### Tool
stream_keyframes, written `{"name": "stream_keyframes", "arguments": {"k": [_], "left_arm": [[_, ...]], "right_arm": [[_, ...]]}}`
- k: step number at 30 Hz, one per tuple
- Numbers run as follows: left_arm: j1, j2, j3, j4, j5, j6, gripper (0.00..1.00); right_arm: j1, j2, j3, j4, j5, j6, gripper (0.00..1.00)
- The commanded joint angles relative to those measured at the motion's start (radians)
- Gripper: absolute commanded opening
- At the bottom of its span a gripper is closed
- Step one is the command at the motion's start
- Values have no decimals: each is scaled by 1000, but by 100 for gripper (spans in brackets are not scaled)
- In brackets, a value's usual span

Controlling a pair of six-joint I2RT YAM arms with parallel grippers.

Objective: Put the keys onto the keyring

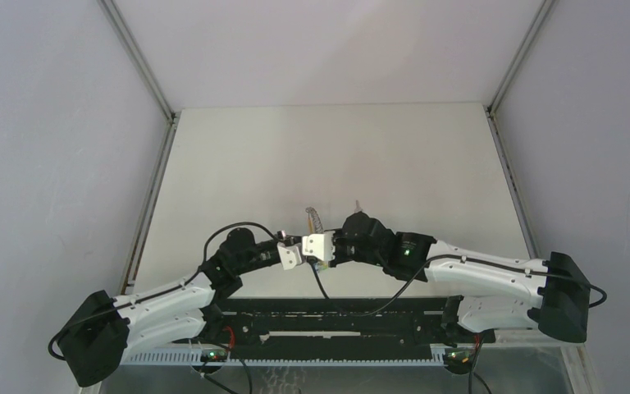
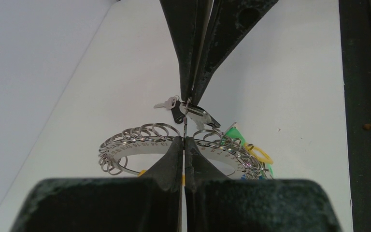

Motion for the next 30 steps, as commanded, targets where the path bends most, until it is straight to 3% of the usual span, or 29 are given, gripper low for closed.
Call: {"name": "stream_keyframes", "arguments": {"k": [1, 30], "left_arm": [[-8, -9, -1, 70, -1, 4, 0], [-8, -27, -4, 72, -10, -4, 0]], "right_arm": [[14, 10, 24, 52, 14, -17, 0], [15, 48, 43, -5, -20, 0, 0]]}}
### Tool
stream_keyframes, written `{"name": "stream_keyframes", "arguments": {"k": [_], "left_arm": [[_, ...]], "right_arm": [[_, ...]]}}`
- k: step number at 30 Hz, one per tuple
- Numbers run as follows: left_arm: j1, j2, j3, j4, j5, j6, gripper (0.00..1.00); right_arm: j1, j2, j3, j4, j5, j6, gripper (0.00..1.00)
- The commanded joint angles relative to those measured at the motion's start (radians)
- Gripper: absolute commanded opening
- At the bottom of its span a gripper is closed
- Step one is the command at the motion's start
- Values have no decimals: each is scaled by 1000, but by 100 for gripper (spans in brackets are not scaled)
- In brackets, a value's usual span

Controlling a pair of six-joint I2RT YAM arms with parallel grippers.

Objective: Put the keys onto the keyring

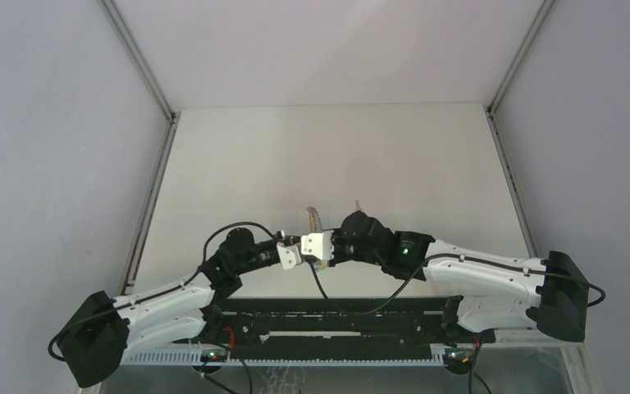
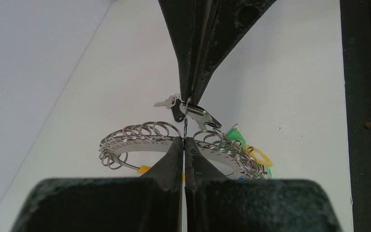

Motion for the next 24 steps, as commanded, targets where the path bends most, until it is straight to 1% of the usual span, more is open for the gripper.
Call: {"name": "stream_keyframes", "arguments": {"k": [1, 16, 24], "left_arm": [[-13, -24, 0, 76, -6, -3, 0], [-13, -24, 1, 75, 1, -7, 0], [-13, -23, 2, 76, 10, -8, 0]], "right_arm": [[13, 33, 32, 0, -17, 1, 0], [6, 42, 32, 9, -33, 0, 0], [5, 57, 32, 16, -13, -4, 0]]}}
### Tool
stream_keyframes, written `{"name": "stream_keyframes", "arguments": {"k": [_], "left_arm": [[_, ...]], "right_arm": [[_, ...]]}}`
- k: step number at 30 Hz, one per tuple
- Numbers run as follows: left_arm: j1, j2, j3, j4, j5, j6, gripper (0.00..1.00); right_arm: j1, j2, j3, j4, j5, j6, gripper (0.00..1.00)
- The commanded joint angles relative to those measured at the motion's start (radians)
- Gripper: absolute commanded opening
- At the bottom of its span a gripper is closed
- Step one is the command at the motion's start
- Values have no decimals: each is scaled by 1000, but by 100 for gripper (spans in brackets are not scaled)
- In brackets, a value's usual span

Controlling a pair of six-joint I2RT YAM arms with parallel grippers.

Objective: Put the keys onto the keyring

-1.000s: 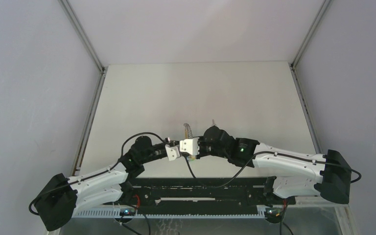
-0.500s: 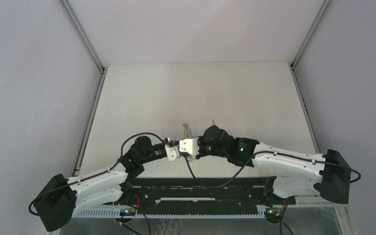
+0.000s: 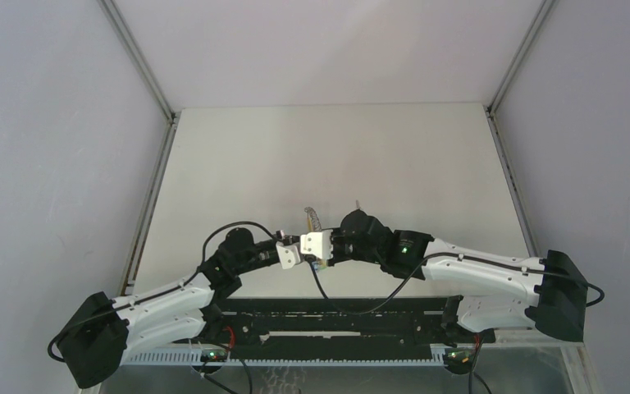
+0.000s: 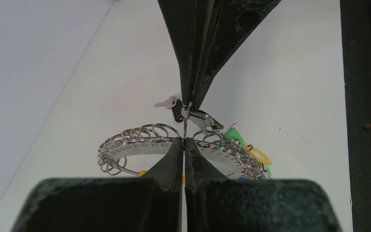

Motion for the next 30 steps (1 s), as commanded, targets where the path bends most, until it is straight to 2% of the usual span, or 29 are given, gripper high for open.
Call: {"name": "stream_keyframes", "arguments": {"k": [1, 30], "left_arm": [[-15, -16, 4, 79, 8, 0, 0], [-15, -20, 4, 79, 50, -5, 0]], "right_arm": [[11, 49, 26, 14, 16, -10, 0], [14, 70, 28, 4, 3, -22, 0]]}}
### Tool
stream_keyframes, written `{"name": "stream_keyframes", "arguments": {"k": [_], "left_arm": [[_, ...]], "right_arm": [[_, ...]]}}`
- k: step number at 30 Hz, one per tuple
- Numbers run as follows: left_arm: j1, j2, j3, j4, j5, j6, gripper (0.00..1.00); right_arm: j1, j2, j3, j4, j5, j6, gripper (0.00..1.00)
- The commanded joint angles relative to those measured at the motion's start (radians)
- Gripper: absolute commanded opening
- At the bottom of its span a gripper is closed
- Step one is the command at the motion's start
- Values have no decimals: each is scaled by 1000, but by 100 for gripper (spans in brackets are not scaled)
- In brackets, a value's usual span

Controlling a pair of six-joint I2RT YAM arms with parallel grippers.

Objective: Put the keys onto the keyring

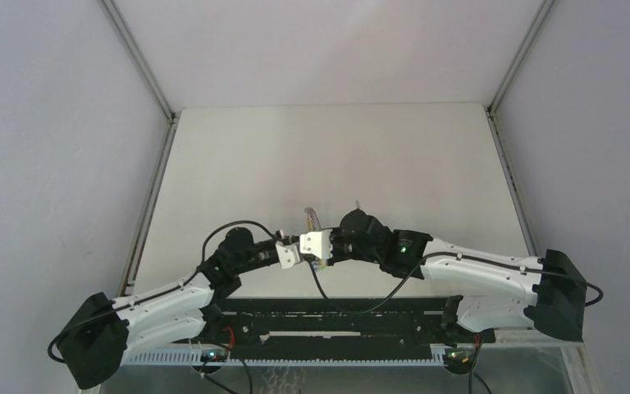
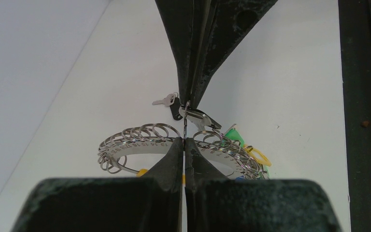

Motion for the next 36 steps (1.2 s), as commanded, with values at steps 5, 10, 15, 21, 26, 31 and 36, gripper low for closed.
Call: {"name": "stream_keyframes", "arguments": {"k": [5, 10, 15, 21, 26, 31, 36], "left_arm": [[-22, -23, 3, 88, 35, -4, 0], [-22, -24, 4, 88, 46, -4, 0], [-22, -28, 4, 88, 65, -6, 0], [-22, -35, 3, 68, 67, 10, 0], [-22, -38, 10, 50, 85, 17, 0], [-22, -39, 12, 48, 85, 11, 0], [-23, -36, 20, 45, 51, -8, 0]], "right_arm": [[17, 53, 28, -14, -21, -17, 0], [15, 52, 29, -22, -63, -17, 0], [15, 71, 43, -49, -91, -24, 0], [13, 59, 43, -66, -132, -37, 0], [13, 62, 44, -58, -155, -45, 0], [15, 75, 51, -58, -143, -39, 0], [20, 71, 54, -60, -131, -23, 0]]}}
